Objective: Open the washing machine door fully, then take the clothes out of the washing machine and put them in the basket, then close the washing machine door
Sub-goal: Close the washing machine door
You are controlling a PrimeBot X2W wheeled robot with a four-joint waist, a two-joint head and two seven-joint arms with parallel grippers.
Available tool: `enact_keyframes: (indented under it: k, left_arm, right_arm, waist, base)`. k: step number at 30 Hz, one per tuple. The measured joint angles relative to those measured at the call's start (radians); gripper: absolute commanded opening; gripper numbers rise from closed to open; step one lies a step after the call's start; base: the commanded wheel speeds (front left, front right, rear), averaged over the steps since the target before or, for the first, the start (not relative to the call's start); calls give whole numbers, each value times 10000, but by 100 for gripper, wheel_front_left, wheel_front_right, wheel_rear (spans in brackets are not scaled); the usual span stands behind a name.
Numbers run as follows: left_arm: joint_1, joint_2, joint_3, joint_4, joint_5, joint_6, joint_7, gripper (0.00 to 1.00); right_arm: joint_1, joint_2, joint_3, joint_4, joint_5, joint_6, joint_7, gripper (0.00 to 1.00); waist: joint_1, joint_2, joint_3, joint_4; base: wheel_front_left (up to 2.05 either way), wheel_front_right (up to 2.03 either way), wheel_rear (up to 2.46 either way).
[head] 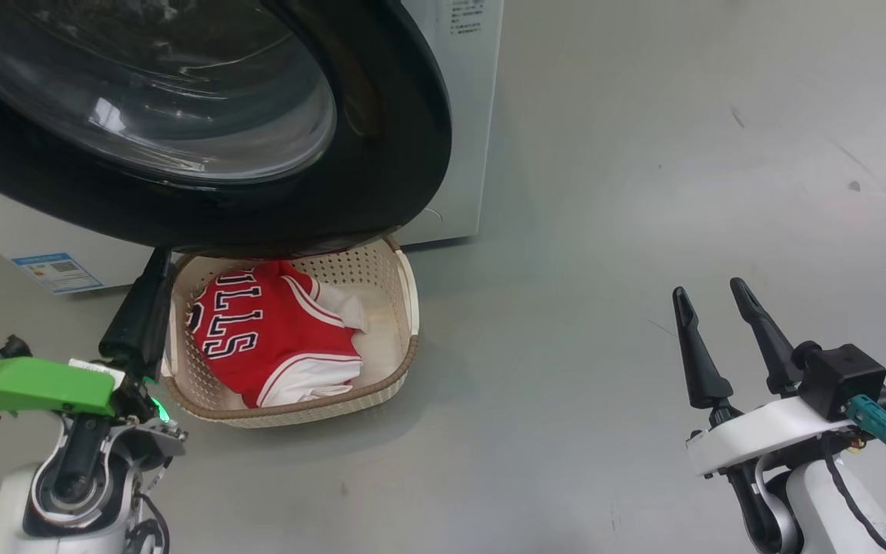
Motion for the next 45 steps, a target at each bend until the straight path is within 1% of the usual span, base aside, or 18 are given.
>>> enact_keyframes:
  k: [1, 2, 3, 8, 11, 15, 18, 20, 21, 22, 23, 25, 30, 32, 37, 39, 42, 45]
  left_arm:
    - [149, -10, 15, -100, 38, 0, -65, 71]
    - [291, -29, 38, -230, 82, 0, -121, 93]
    - [417, -46, 50, -357, 138, 0, -199, 100]
    - [885, -75, 119, -763, 430, 0, -523, 100]
    - [1241, -86, 151, -1162, 533, 0, -725, 100]
    - [1671, -13, 128, -1743, 1365, 0, -1034, 100]
    - [1915, 238, -151, -2171, 2347, 0, -1283, 100]
    - [2040, 527, -355, -2303, 3173, 0, -1499, 100]
    - [2229, 828, -481, -2383, 4027, -2, -1799, 100]
    - [2229, 828, -481, -2383, 4027, -2, -1799, 100]
    - [2459, 1016, -546, -2458, 4719, -2, -2117, 100]
    - [2682, 1210, -662, -2508, 5545, -2, -2433, 100]
    - [3187, 2002, -857, -2481, 8155, 44, -3227, 100]
    - [3234, 2073, -943, -2520, 8842, 276, -3494, 100]
    - [3518, 2092, -1290, -2566, 9958, 871, -3910, 100]
    - [3620, 2115, -1427, -2564, 10491, 1108, -4046, 100]
    - [3707, 2102, -1570, -2443, 11054, 1622, -4128, 100]
    - [3877, 2046, -1616, -2403, 11336, 2027, -4257, 100]
  right_arm:
    - [41, -12, 6, 4, 0, 0, 10, 100]
    - [76, -33, 10, 8, 0, 0, 12, 100]
    - [111, -56, 13, 13, 0, 0, 13, 100]
    - [253, -84, 33, 42, -2, -2, 90, 100]
    - [293, -79, 111, 42, -2, -67, 146, 100]
    - [416, -61, 207, 19, -2, -75, 259, 100]
    - [554, -82, 165, -36, -2, -151, 261, 100]
    - [629, -107, 165, -35, -2, -153, 272, 100]
    - [665, -140, 173, -35, -2, -153, 355, 100]
    - [665, -140, 173, -35, -2, -153, 355, 100]
    - [674, -142, 192, -44, -4, -155, 362, 100]
    - [692, -150, 199, -111, -4, -165, 439, 100]
    - [813, -171, 178, -213, -6, -205, 453, 100]
    - [856, -173, 178, -251, -6, -253, 493, 100]
    - [865, -169, 186, -385, -8, -268, 562, 100]
    - [879, -171, 192, -416, -10, -343, 566, 100]
    - [919, -186, 182, -420, -12, -351, 566, 100]
    - [1040, -192, 194, -426, -13, -353, 589, 100]
  waist:
    - [0, 0, -63, 78]
    - [0, 0, -126, 154]
    - [0, 0, -194, 230]
    - [0, 0, -487, 490]
    - [0, 0, -722, 648]
    - [0, 0, -1038, 790]
    - [0, 0, -1198, 892]
    - [0, 0, -1287, 951]
    - [0, 0, -1375, 994]
    - [0, 0, -1375, 994]
    - [0, 0, -1458, 1023]
    - [0, 0, -1529, 1044]
    - [0, 0, -1603, 1081]
    - [0, 0, -1634, 1113]
    - [0, 0, -1670, 1168]
    - [0, 0, -1679, 1197]
    - [0, 0, -1722, 1244]
    - [0, 0, -1793, 1283]
  base:
    - [0, 0, 0]
    - [0, 0, 0]
    - [0, 0, 0]
    - [0, 0, 0]
    - [0, 0, 0]
    - [0, 0, 0]
    - [0, 0, 0]
    - [0, 0, 0]
    - [0, 0, 0]
    - [0, 0, 0]
    - [0, 0, 0]
    - [0, 0, 0]
    - [0, 0, 0]
    - [0, 0, 0]
    - [0, 0, 0]
    - [0, 0, 0]
    - [0, 0, 0]
    - [0, 0, 0]
